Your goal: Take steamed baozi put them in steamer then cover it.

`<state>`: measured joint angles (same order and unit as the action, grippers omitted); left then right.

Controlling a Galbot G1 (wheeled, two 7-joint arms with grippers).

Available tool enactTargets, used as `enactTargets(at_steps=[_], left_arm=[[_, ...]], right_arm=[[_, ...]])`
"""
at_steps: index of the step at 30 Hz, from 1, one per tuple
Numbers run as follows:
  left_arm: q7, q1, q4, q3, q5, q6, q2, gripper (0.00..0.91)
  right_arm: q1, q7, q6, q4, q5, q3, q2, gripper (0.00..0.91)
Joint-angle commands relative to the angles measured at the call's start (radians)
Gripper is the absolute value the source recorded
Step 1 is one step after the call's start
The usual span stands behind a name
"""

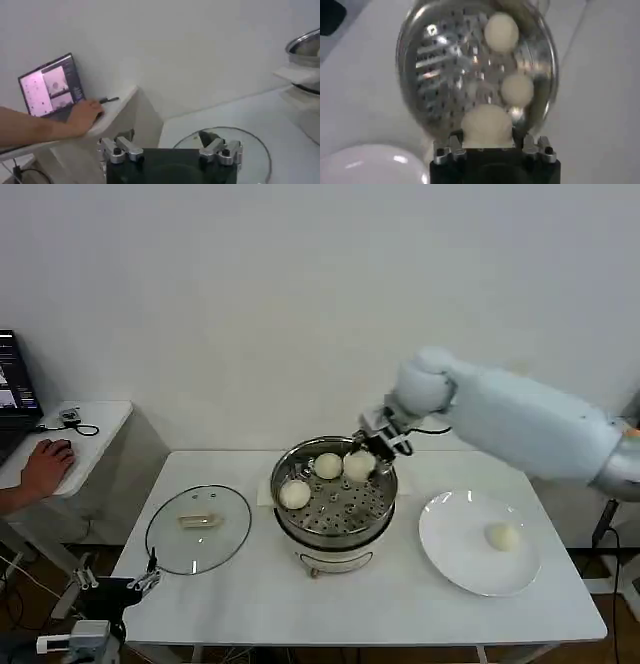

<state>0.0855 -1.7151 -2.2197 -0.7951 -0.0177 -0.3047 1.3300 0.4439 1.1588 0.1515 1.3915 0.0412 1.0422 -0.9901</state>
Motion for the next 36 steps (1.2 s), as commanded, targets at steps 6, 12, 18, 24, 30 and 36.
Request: enactTargets(at_steps=[6, 12, 18, 24, 30, 36], left_arm=[[0.0, -0.017, 0.002, -0.025, 0.001, 0.014, 0.009, 0.907], [0.0, -0.025, 0.005, -0.036, 0.005, 0.02, 0.01, 0.907], [0.0, -0.021, 0.009, -0.035, 0.006, 0.021, 0.012, 0.907], [0.0, -0.021, 0.01, -0.033, 0.006, 0.022, 0.011, 0.907], [0.0, -0.02, 0.01, -0.031, 0.006, 0.022, 0.012, 0.907], [0.0, -0.016, 0.01, -0.029, 0.006, 0.021, 0.012, 0.907]], right_arm=[[-0.042, -0.023, -0.089, -0.003, -0.036, 0.085, -0.181, 0.665], [-0.056, -0.004, -0.105, 0.017, -0.046, 0.098, -0.183, 0.665], [-0.046, 0.031, -0.118, 0.053, -0.049, 0.118, -0.162, 0.665], [-0.044, 0.075, -0.128, 0.08, -0.053, 0.129, -0.134, 0.665], [-0.047, 0.08, -0.134, 0.093, -0.058, 0.135, -0.114, 0.665], [-0.049, 0.058, -0.142, 0.093, -0.052, 0.13, -0.107, 0.907]])
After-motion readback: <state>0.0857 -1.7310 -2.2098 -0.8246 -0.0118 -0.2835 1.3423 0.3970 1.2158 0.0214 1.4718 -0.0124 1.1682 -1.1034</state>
